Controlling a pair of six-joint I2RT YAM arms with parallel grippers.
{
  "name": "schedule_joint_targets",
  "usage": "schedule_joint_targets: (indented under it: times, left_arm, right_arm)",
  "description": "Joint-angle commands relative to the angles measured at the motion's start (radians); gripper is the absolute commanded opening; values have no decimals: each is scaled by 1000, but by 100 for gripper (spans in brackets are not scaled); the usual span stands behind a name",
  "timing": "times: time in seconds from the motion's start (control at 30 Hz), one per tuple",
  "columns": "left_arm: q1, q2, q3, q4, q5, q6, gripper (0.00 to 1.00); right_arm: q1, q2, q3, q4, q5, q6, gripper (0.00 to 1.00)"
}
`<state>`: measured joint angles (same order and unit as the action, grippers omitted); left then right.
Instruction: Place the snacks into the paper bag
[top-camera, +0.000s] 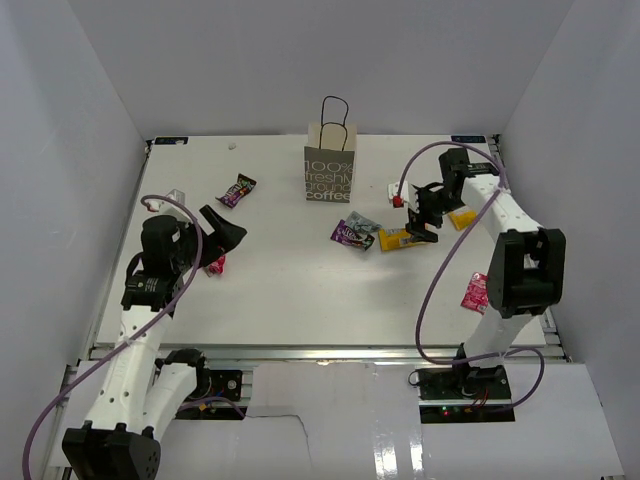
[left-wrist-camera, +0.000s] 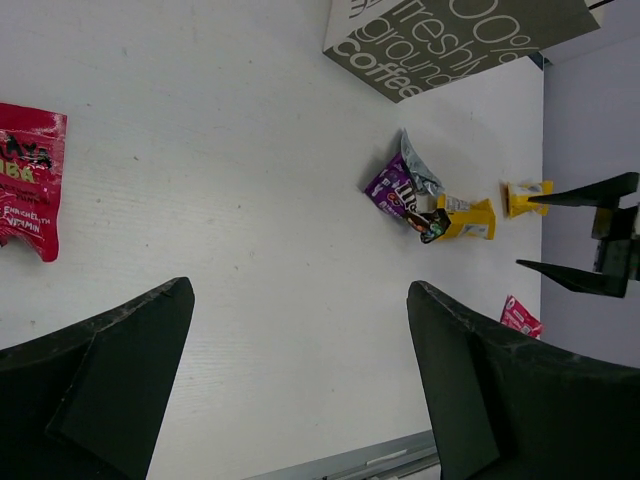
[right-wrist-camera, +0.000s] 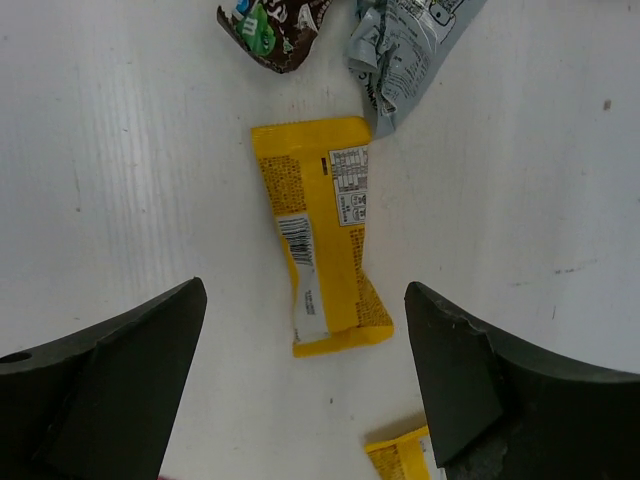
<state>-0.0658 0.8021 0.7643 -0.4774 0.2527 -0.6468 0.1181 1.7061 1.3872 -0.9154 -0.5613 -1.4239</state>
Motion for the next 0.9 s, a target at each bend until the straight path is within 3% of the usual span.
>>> schedule_joint_targets:
  times: [0.0, 0.13, 0.43, 0.53, 0.67, 0.77, 0.87]
  left_arm:
    - [1, -46, -3, -21, 2, -19, 98]
    - [0, -63, -29, -23, -23, -43, 98]
    - [0, -69, -39, -32, -30, -50, 98]
    - [0, -63, -40, -32, -26, -48, 98]
    - [1, -58, -40, -29, -35, -43, 98]
    - [0, -47, -40, -23, -33, -39, 98]
    - [0, -41, -37, -18, -35, -34, 98]
  right_arm:
    - [5, 102, 93, -88, -19, -181, 86]
    - [20, 249, 151, -40, 110, -144, 84]
    - [40, 332, 125, 82, 144, -73, 77]
    - [46, 336, 105, 93, 139, -56, 68]
    - [46, 308, 55, 82, 110, -49, 41]
    - [46, 261, 23, 61, 89, -63, 29]
    - [20, 193, 12, 3, 8, -67, 23]
